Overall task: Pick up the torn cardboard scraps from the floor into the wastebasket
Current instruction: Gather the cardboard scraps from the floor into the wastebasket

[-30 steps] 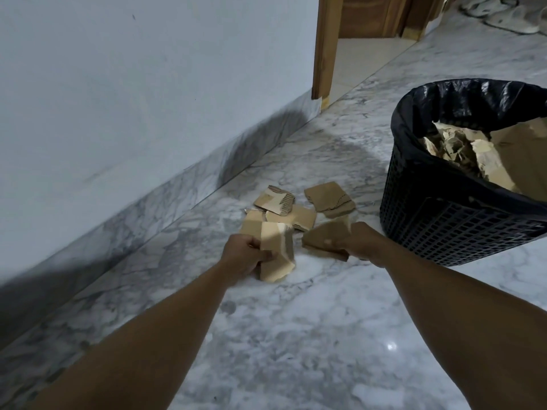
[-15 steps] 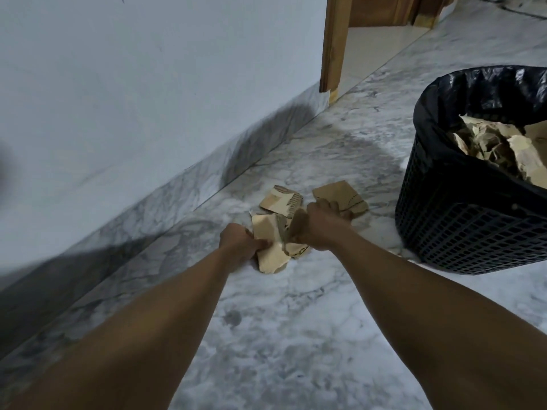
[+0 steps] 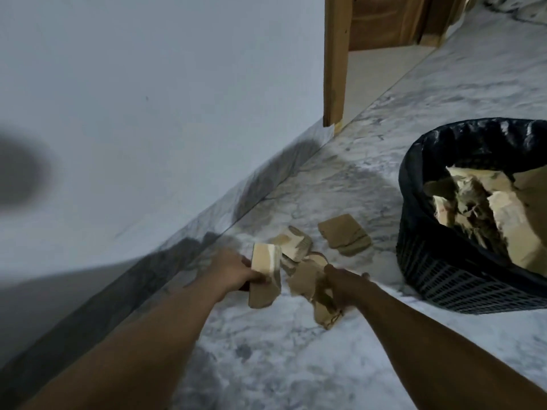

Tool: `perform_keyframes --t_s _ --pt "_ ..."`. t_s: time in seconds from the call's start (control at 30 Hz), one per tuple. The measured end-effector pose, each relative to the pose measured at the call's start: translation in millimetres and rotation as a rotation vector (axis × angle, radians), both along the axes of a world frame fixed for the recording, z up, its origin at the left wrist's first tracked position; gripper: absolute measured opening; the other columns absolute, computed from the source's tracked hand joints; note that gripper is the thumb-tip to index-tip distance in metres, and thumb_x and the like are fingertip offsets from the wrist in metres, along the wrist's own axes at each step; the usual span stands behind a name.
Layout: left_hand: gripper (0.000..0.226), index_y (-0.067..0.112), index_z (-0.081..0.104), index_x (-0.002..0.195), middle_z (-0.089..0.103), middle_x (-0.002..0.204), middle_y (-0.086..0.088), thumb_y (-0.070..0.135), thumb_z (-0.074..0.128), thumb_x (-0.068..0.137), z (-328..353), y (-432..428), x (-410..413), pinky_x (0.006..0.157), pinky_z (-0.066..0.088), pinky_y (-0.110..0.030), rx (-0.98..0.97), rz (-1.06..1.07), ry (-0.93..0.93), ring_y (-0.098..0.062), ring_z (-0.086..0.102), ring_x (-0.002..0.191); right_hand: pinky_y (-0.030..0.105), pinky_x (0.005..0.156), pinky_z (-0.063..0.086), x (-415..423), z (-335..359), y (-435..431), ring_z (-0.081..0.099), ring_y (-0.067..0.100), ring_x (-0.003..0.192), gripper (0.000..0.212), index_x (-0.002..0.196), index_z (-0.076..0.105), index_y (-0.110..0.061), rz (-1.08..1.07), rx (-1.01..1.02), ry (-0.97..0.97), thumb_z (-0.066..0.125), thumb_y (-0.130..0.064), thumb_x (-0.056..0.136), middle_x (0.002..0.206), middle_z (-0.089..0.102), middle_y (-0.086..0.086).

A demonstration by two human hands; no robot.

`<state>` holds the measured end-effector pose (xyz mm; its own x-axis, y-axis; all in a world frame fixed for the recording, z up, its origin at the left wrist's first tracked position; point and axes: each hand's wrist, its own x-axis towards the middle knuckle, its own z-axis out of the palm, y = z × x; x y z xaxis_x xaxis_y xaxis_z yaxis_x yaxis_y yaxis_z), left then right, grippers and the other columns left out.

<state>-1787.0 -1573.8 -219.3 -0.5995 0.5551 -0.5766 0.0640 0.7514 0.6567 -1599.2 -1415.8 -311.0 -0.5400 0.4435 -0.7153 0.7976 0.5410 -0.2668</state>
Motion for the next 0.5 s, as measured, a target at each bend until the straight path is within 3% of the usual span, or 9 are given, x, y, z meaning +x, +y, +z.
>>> perform_keyframes --t_s 0.07,0.17,0.2,0.23,0.27,0.3,0.37,0.43,0.5 --pt "0.047 -0.001 0.069 0.091 0.074 0.084 -0.016 0.009 0.096 0.053 0.5 15.7 2.9 0.065 0.062 -0.043 -0.012 -0.054 -0.047 -0.025 0.074 0.073 0.045 0.107 0.041 2.5 -4.2 5.5 0.045 0.031 0.133 0.089 0.150 0.021 -0.009 0.117 0.040 0.014 0.074 -0.031 0.083 0.148 0.043 0.007" --pt "0.038 0.000 0.071 0.083 0.074 0.083 -0.014 0.017 0.094 0.058 -11.4 39.4 -4.1 0.070 0.062 -0.045 0.030 -0.109 -0.046 -0.026 0.074 0.076 0.034 0.092 0.050 -0.3 -2.6 11.7 0.059 0.024 0.115 0.036 0.108 0.059 -0.027 0.218 0.002 0.065 0.079 -0.022 0.078 0.126 0.060 0.002" --pt "0.038 0.001 0.070 0.082 0.074 0.084 -0.014 0.020 0.094 0.059 -15.2 47.0 -8.4 0.072 0.062 -0.046 0.033 -0.097 -0.043 -0.026 0.073 0.079 0.034 0.091 0.051 0.0 -3.6 13.7 0.060 0.022 0.110 0.022 0.092 0.063 -0.033 0.211 -0.037 0.088 0.078 -0.024 0.079 0.121 0.062 -0.003" --pt "0.040 0.002 0.069 0.082 0.074 0.086 -0.015 0.023 0.094 0.059 -19.7 55.5 -13.9 0.074 0.061 -0.047 0.041 -0.096 -0.037 -0.027 0.073 0.081 0.034 0.090 0.052 1.4 -0.7 13.2 0.060 0.021 0.110 0.017 0.089 0.065 -0.037 0.181 -0.057 0.103 0.076 -0.030 0.080 0.120 0.061 -0.006" --pt "0.042 0.002 0.067 0.082 0.074 0.089 -0.017 0.025 0.094 0.059 -22.1 65.2 -17.7 0.075 0.060 -0.048 0.043 -0.097 -0.043 -0.029 0.072 0.083 0.035 0.092 0.051 4.2 3.2 10.7 0.058 0.023 0.115 0.021 0.101 0.065 -0.039 0.149 -0.074 0.105 0.073 -0.038 0.081 0.124 0.058 -0.005" --pt "0.042 0.002 0.066 0.081 0.074 0.089 -0.018 0.025 0.094 0.060 -27.2 77.1 -21.4 0.075 0.060 -0.049 0.045 -0.091 -0.049 -0.031 0.072 0.084 0.036 0.095 0.047 6.5 7.9 6.8 0.054 0.025 0.121 0.039 0.119 0.060 -0.035 0.119 -0.078 0.106 0.070 -0.047 0.083 0.132 0.054 -0.002" --pt "0.032 0.006 0.065 0.074 0.072 0.081 -0.015 0.025 0.090 0.066 -39.1 102.1 -24.8 0.067 0.059 -0.037 0.033 -0.116 -0.001 -0.028 0.070 0.075 0.040 0.102 0.038 12.2 6.8 -2.9 0.044 0.028 0.131 0.070 0.142 0.043 -0.020 0.064 0.014 0.076 0.062 -0.057 0.086 0.144 0.043 0.004" --pt "0.024 0.012 0.065 0.072 0.068 0.078 -0.008 0.029 0.082 0.075 -51.9 121.8 -25.1 0.060 0.050 -0.029 -0.055 -0.207 0.131 -0.021 0.063 0.070 0.047 0.106 0.032 16.1 7.1 -15.7 0.039 0.030 0.135 0.076 0.149 0.031 -0.020 0.016 0.108 0.066 0.056 -0.058 0.088 0.146 0.037 0.005" --pt "0.035 0.015 0.070 0.084 0.069 0.091 -0.007 0.048 0.076 0.074 -66.2 132.5 -26.9 0.076 0.052 -0.031 -0.154 -0.339 0.266 -0.023 0.064 0.084 0.049 0.105 0.032 17.5 3.5 -23.8 0.038 0.029 0.133 0.069 0.150 0.027 -0.021 -0.011 0.177 0.066 0.053 -0.049 0.092 0.144 0.037 0.005"
